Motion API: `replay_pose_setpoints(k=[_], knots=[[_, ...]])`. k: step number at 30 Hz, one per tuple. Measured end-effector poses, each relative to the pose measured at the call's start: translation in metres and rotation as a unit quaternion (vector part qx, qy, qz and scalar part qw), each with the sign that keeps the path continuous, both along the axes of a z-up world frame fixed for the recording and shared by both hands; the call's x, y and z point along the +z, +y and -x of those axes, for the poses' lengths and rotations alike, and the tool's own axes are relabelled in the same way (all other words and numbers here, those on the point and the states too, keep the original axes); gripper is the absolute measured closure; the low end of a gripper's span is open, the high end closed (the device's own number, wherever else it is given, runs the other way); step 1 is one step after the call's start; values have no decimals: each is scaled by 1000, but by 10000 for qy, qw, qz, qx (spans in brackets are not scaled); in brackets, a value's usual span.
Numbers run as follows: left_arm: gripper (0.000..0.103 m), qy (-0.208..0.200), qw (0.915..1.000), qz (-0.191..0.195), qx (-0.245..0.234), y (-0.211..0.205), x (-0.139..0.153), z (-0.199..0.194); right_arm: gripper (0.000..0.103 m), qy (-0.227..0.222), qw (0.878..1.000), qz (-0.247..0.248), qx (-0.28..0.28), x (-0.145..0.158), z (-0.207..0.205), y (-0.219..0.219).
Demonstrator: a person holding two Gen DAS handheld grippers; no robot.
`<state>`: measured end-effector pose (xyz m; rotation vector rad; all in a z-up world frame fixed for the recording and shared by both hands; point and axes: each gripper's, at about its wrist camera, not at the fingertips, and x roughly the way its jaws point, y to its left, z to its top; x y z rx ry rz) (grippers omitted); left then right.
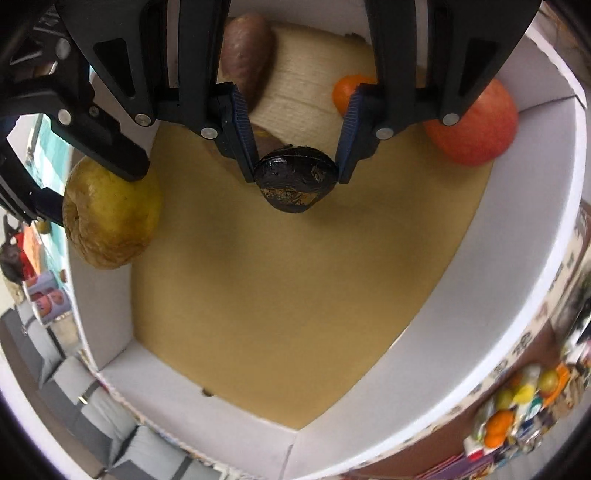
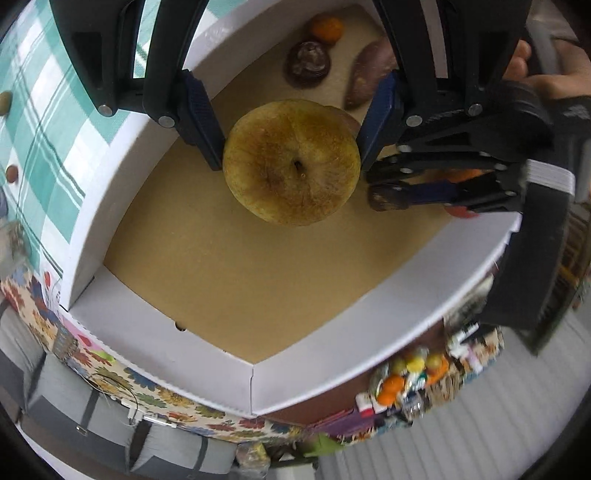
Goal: Organize fruits
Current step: 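Withdraw both open tools from the box back over the table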
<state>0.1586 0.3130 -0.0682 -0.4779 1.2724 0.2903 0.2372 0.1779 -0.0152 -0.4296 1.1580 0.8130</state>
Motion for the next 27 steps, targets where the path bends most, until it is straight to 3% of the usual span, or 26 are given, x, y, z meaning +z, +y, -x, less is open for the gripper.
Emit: replay_pose_setpoints(k=[4,9,13,16,18,21,23,27], knots=[[25,-225,9990,-244,291,6,9,12,31,-147,9998,50,-86,-4,2,-8],[21,-1210,9901,-478,527,-6,58,30,13,-666,9946,-659,-443,48,4,-52],[11,-2208,9726,-710,182,-56,107,43,0,-1469,9790,-1133,-850,105,20,-127],[8,-2733,9596,-587,-333,-109,128,48,0,-1871,9650,-1200,-1395,117,30,-188],[7,-2929,9527,-271,-765,-151,129,47,0,-2083,9548,-1061,-1835,106,38,-238],[5,-2877,9461,72,-1484,-212,113,36,0,-2170,9465,-686,-2287,72,43,-296],[5,-2657,9444,87,-1937,-247,92,22,0,-1995,9418,-273,-2692,29,43,-340],[5,-2331,9388,32,-2537,-306,32,0,0,-1460,9320,-33,-3318,-29,41,-400]])
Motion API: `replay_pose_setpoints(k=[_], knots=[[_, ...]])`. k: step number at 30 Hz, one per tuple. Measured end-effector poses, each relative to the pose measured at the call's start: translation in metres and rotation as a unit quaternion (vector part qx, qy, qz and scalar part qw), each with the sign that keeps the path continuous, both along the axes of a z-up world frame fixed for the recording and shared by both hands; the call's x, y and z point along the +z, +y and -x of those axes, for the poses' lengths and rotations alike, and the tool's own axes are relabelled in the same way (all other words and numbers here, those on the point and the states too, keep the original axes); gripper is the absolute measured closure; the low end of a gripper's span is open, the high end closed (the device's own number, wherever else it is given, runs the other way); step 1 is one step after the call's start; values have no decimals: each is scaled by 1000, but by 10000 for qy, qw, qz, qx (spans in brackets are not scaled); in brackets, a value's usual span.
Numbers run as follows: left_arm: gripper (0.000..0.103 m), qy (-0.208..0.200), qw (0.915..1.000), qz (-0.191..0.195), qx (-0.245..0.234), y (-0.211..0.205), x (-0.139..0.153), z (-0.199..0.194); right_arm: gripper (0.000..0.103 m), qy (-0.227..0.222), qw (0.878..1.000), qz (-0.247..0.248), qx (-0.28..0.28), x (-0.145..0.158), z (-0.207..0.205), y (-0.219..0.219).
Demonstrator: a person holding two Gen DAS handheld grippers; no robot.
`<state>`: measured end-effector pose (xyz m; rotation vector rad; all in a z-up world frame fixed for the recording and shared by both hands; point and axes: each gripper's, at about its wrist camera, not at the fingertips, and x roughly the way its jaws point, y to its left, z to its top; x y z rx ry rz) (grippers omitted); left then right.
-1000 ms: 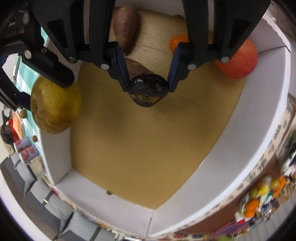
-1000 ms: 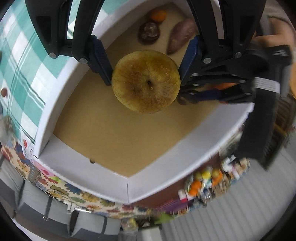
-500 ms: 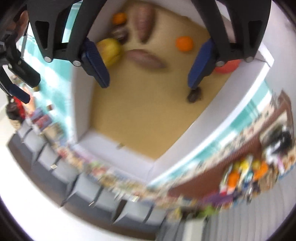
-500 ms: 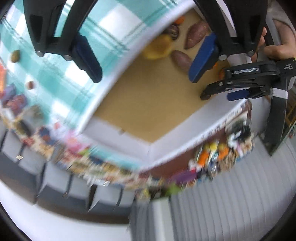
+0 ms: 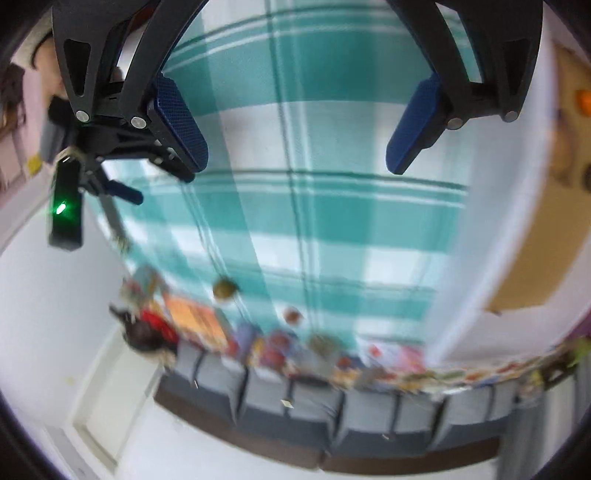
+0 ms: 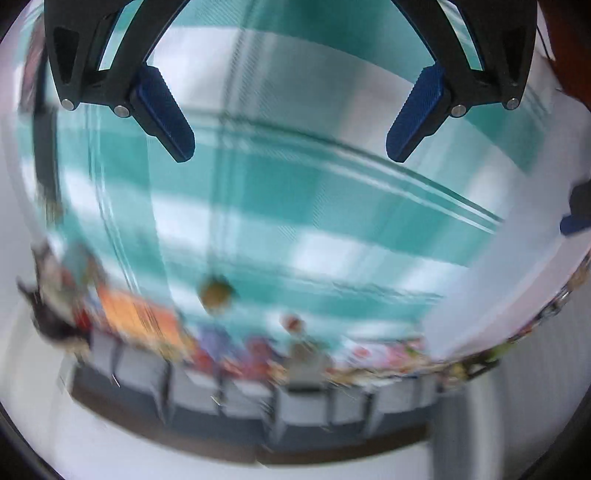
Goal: Organize fruits
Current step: 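Withdraw both open tools from the box back over the table, then reach the left tool to the small orange mandarin and close on it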
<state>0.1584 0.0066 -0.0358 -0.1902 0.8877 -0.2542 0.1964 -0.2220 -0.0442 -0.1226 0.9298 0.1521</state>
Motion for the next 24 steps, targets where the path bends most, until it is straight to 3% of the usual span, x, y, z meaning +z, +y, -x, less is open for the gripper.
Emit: replay_pose_setpoints(k=[5,8,15,19,24], knots=[[6,-131,9983,-518,-226,-47,-36,-17,0,-228,9968,-315,-697,-28,0,-39],[6,-229,9974,-625,-287,-57,-47,-27,0,-330,9938,-438,-967,-34,-4,-46],[6,-284,9924,-1131,-405,-69,-69,-42,0,-173,9949,-368,-920,-47,-20,-53],[6,19,9921,-1198,-370,-68,-85,-49,0,-115,9952,-382,-890,-51,-21,-52],[1,85,9898,-1334,-501,-74,-88,-50,0,69,9954,-367,-885,-60,-24,-49]])
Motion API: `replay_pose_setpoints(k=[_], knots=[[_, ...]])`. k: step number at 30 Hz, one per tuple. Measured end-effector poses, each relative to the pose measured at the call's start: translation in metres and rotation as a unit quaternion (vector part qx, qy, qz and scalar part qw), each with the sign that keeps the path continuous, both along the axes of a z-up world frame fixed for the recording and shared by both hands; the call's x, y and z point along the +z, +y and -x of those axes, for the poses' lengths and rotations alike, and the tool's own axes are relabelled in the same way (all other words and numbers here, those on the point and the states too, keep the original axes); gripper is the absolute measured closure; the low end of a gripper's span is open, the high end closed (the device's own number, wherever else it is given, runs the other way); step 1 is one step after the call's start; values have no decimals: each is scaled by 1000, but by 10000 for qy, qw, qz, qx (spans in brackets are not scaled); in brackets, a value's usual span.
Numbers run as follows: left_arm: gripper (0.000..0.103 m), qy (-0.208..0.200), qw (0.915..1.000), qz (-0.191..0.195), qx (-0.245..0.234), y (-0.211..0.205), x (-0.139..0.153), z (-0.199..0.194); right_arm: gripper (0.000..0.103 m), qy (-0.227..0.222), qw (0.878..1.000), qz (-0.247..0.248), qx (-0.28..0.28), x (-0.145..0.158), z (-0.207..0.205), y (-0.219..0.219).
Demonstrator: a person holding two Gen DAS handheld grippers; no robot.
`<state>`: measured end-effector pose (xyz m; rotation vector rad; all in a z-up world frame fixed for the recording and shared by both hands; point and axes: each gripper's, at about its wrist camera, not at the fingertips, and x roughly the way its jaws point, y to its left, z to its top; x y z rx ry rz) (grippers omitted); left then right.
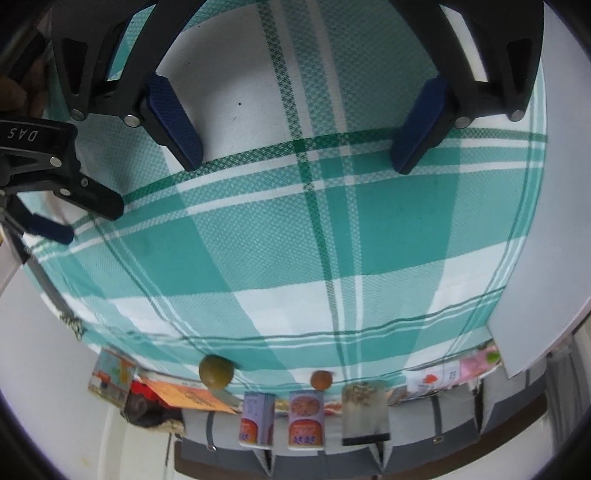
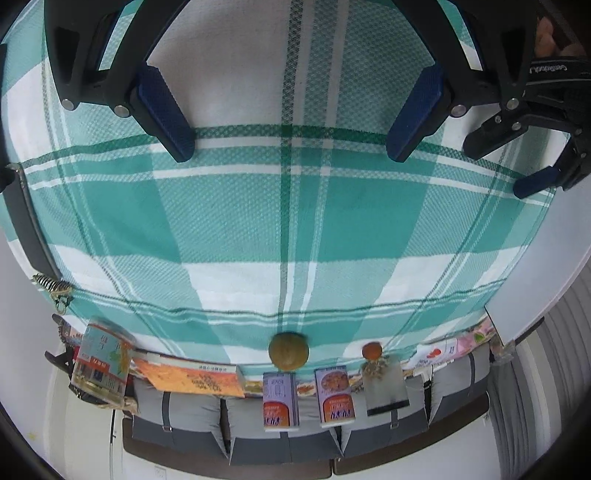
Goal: Organize fruits
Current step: 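Reach the left tool to the small orange mandarin and close on it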
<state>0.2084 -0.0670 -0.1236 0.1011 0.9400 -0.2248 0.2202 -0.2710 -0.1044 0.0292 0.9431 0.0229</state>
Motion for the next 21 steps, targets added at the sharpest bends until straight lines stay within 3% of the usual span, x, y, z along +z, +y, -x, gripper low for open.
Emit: replay_pose_setpoints(k=[5,8,10,13,16,21], knots=[[3,4,9999,105,26,5,5,-3,0,67,10000,3,5,-3,-1,0],[3,-389,9980,469,186,17,30,-25,0,118,9998,179,12,-5,-2,5],[2,-541,9961,635,289,20,47,-63,0,141,9995,278,16,-6,-3,7],[3,-446,9969,575,290,13,53,-121,0,140,9996,257,17,-6,-3,7],[3,-564,9972,287,401,0,46,-182,0,139,9996,255,16,-6,-3,7],[9,-405,9977,116,531,-13,22,-244,0,138,9996,255,16,-6,-3,7]])
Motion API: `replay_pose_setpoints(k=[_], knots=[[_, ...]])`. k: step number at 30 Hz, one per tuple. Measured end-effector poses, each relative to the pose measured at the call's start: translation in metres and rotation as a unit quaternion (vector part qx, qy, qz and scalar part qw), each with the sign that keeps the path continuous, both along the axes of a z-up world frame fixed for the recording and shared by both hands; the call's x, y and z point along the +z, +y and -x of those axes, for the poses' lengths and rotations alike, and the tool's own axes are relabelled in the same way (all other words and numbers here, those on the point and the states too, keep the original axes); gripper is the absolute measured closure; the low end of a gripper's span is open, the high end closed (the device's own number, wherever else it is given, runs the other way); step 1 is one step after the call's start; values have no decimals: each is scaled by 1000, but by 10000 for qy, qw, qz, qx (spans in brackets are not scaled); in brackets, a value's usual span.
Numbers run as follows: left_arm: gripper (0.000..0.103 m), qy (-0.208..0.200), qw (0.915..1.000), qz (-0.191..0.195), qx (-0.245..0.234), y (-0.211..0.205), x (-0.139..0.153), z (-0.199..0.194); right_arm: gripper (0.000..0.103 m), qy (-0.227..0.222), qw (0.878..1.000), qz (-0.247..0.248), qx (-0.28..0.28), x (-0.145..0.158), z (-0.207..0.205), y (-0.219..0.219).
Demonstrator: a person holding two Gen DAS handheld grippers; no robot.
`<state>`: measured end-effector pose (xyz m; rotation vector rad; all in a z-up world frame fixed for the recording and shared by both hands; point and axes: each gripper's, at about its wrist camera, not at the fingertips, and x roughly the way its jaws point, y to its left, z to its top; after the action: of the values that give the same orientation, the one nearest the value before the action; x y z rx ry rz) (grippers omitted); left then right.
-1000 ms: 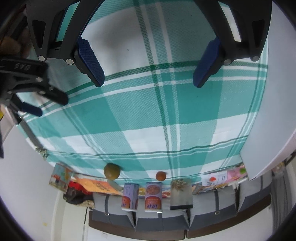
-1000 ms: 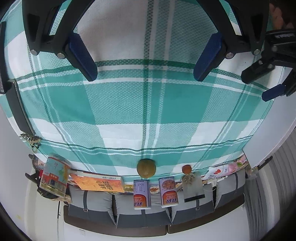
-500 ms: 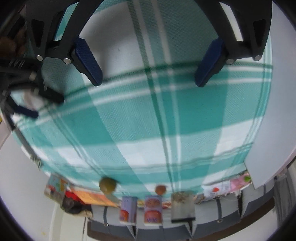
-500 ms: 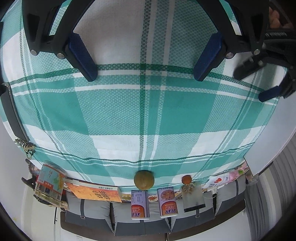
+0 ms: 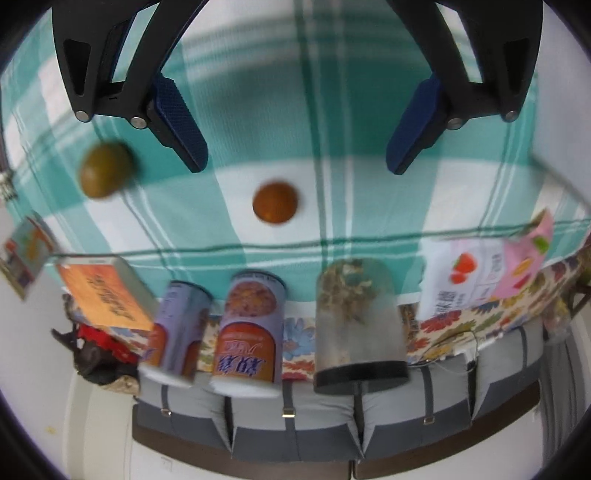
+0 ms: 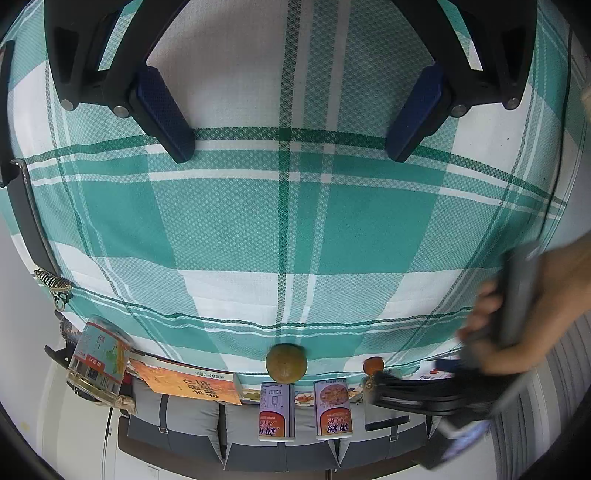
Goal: Organize fruits
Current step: 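Reach the left tool to the small orange mandarin and close on it, then lift the mandarin, then lower it back onto the table and open the left tool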
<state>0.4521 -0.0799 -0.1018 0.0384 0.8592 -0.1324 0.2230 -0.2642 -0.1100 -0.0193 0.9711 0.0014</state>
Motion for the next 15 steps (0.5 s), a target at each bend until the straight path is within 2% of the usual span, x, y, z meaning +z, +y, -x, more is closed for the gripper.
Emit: replay_pose_setpoints(k=[3,6,8,9,15], knots=[[21,258,9996,-55,-41,-8,-16,-21,0,0,10000,0,0,0,0,1],[24,193,9998,4,66,-7,-23,-26,0,-1,10000,-1,-1,0,0,1],[42,137,9998,108,48,-5,-21,-27,0,-1,10000,-1,-1,0,0,0],[75,106,9997,202,-32,-5,-19,-27,0,-2,10000,-1,-1,0,0,1],[74,88,9996,205,-191,0,-9,-6,0,-3,10000,3,1,0,0,0]])
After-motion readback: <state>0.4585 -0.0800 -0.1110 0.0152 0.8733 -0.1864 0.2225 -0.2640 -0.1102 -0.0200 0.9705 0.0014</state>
